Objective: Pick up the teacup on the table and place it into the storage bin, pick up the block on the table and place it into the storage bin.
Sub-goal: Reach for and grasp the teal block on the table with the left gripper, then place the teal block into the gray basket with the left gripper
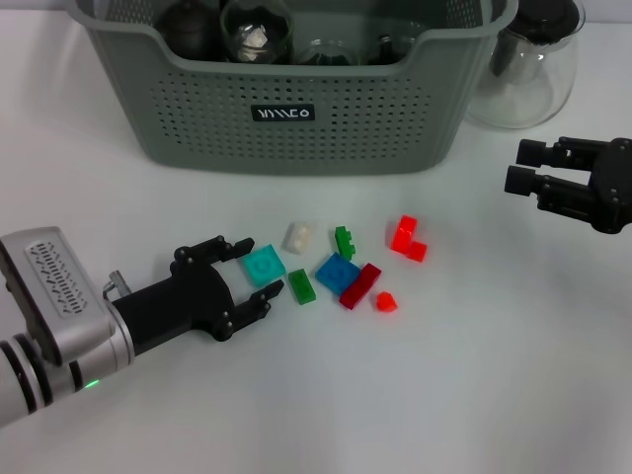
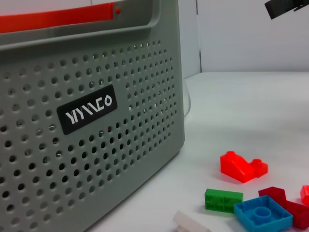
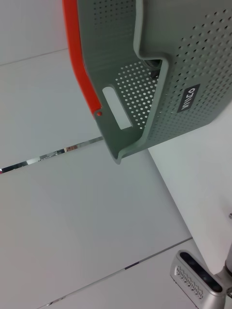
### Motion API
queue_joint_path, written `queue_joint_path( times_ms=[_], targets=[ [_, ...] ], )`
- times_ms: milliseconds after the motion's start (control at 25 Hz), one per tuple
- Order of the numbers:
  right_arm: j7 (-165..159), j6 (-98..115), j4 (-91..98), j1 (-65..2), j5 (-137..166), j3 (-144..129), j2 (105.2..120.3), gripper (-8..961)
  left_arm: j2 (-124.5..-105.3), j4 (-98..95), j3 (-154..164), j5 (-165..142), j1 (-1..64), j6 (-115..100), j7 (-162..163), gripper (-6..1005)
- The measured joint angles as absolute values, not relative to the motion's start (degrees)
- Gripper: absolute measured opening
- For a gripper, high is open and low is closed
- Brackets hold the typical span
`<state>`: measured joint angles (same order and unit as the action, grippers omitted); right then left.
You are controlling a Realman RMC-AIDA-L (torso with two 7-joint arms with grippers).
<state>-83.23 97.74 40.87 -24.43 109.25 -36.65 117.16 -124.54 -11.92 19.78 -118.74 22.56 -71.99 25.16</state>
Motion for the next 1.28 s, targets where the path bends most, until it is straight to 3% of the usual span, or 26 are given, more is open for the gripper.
queue_joint_path(
  times_ms=[960,1280],
  targets=[
    [-84.02,97.76,40.87,-24.67,109.24,-36.62,117.13,488,-124.51,-13.89,19.25,-118.89,22.29,-74.94,26.81,440],
    [-84.16,97.79,40.87,-24.90,109.25,-36.74,116.93,488,-121.04,-28.41,17.51,-118.64,20.83,-108.54,51.42,416]
  ],
)
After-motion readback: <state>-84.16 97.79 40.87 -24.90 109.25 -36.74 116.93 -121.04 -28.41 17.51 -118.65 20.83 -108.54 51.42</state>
